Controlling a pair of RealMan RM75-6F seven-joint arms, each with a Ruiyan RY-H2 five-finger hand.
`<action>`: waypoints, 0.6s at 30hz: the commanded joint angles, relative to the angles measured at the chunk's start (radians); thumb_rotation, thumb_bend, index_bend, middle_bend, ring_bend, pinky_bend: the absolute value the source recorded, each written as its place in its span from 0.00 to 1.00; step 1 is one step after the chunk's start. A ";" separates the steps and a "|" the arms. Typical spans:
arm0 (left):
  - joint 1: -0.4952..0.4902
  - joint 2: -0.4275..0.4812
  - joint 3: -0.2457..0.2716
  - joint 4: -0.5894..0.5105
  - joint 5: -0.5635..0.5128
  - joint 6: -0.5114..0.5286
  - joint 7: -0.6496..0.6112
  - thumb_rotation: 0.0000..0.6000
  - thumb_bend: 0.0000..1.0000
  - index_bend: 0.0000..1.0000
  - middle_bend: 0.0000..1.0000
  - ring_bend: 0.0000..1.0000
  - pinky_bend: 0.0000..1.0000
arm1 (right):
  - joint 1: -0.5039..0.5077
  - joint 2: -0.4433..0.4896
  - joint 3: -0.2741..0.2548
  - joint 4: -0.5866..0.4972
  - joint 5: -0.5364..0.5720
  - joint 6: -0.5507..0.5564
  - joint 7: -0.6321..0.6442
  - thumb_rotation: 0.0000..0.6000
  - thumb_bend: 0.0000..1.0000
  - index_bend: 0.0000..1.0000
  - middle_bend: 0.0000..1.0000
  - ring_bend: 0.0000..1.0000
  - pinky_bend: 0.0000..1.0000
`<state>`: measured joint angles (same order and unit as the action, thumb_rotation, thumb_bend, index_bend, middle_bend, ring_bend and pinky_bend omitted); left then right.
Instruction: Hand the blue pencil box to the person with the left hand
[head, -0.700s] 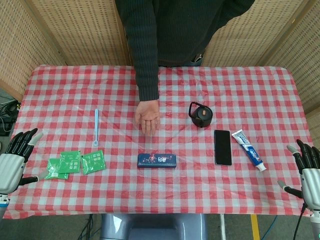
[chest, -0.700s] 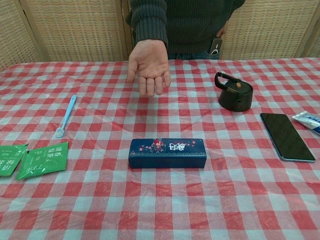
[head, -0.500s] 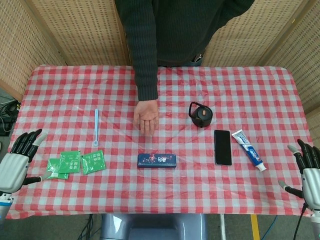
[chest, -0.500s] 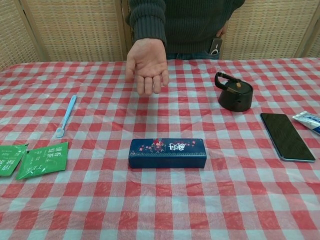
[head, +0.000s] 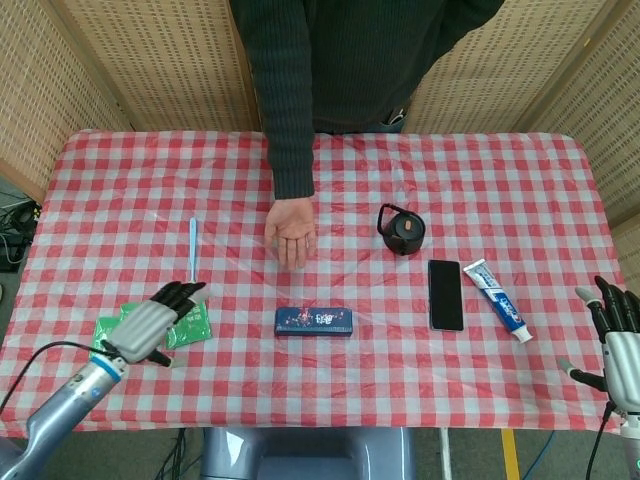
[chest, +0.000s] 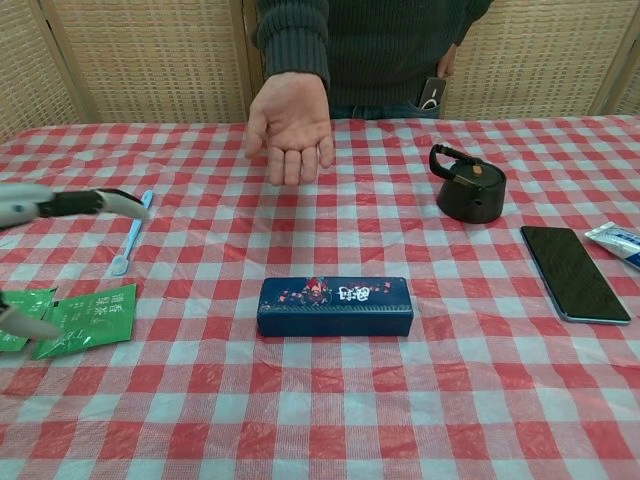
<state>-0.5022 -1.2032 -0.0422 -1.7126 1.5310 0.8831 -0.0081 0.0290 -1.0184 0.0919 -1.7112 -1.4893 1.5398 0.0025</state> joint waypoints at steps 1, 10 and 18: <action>-0.113 -0.145 -0.062 0.041 -0.132 -0.105 0.101 1.00 0.00 0.16 0.00 0.06 0.09 | 0.001 -0.002 0.001 0.002 0.005 -0.002 -0.002 1.00 0.00 0.16 0.00 0.00 0.00; -0.251 -0.344 -0.132 0.061 -0.406 -0.138 0.370 1.00 0.00 0.19 0.02 0.09 0.18 | 0.008 -0.009 0.008 0.013 0.030 -0.019 -0.009 1.00 0.00 0.16 0.00 0.00 0.00; -0.384 -0.487 -0.168 0.117 -0.672 -0.089 0.569 1.00 0.00 0.19 0.02 0.09 0.18 | 0.010 -0.012 0.013 0.019 0.044 -0.025 -0.007 1.00 0.00 0.16 0.00 0.00 0.00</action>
<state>-0.8287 -1.6320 -0.1887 -1.6283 0.9375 0.7761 0.5085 0.0388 -1.0303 0.1040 -1.6931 -1.4468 1.5155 -0.0054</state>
